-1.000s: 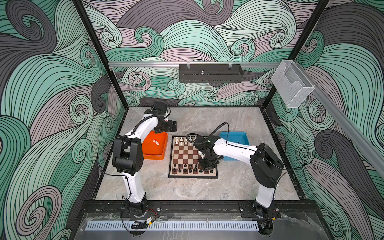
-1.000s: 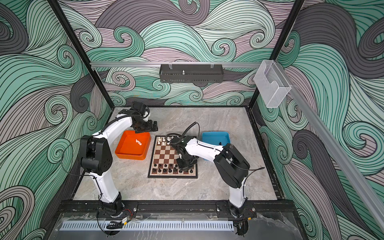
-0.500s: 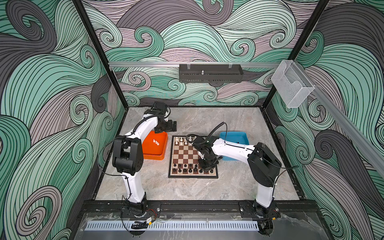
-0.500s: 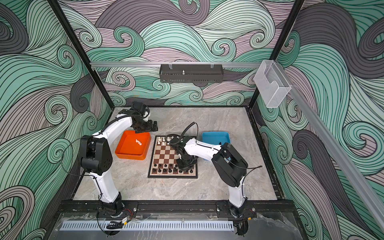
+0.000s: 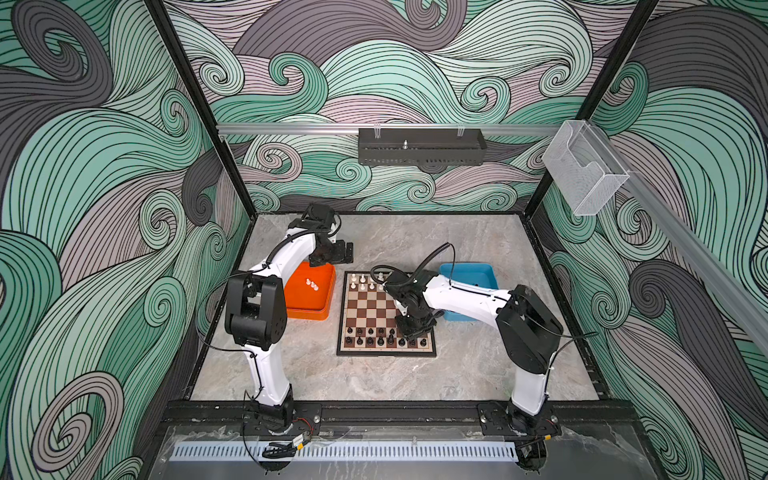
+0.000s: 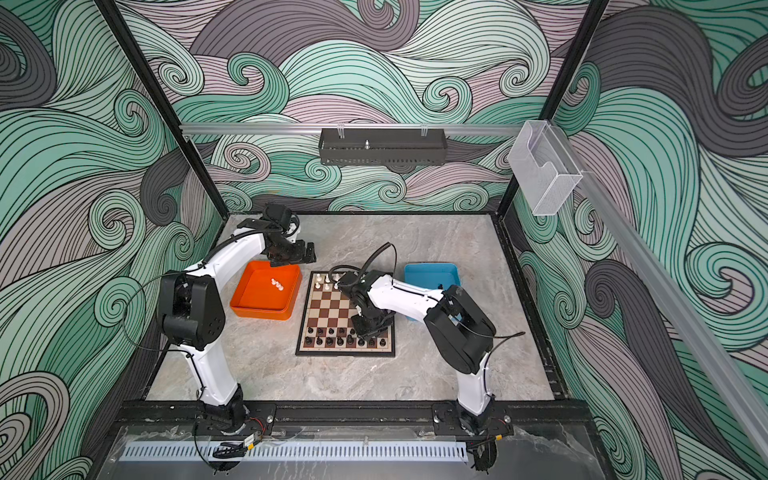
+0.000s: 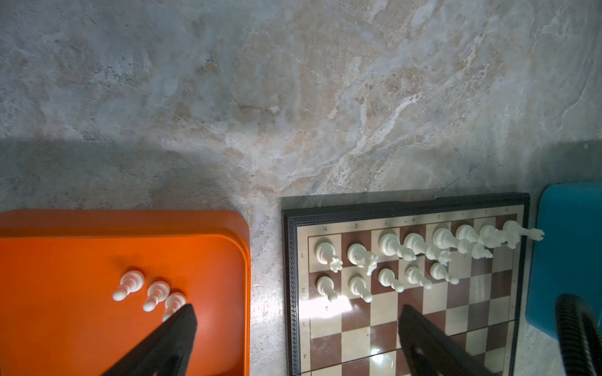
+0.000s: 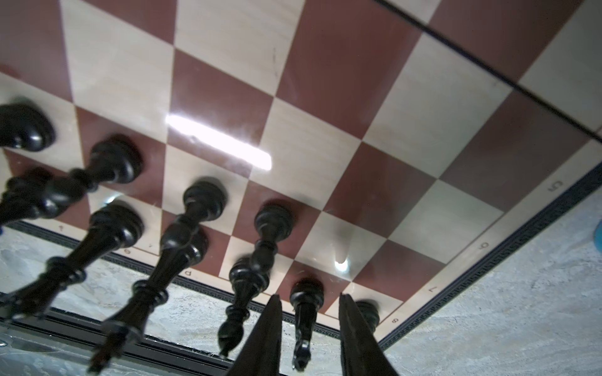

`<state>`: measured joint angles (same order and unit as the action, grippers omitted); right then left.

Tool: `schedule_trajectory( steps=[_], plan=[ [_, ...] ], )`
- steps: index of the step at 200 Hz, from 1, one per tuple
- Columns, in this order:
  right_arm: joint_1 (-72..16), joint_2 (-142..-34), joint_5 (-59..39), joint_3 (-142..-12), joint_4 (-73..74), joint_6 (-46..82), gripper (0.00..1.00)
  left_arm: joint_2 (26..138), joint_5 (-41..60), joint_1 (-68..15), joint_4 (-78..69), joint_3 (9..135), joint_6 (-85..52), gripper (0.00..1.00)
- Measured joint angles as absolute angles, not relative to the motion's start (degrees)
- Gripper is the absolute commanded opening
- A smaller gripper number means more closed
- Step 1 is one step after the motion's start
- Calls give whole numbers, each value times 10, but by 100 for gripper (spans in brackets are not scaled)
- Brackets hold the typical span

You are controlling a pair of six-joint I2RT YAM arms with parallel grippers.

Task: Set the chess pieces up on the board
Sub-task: 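Open the right gripper over the blue tray while the left gripper moves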

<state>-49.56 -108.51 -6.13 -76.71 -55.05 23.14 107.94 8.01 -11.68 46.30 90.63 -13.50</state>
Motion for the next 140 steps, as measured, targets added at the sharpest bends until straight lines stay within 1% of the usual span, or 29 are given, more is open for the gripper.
schedule_trajectory(
  steps=[49,87,104,126,140],
  plan=[
    [-491,-1083,-48,-774,-562,229,32,1079,80,-117,463,906,-135,99],
    [-462,-1055,-45,-791,-575,226,33,1079,80,-115,465,906,-140,99],
    [-447,-1035,-45,-809,-580,223,38,1079,79,-113,467,906,-145,99],
    [-419,-1003,-45,-829,-581,214,42,1079,74,-109,467,906,-153,99],
    [-391,-989,-45,-838,-581,208,48,1077,66,-106,469,906,-161,99]
  ],
)
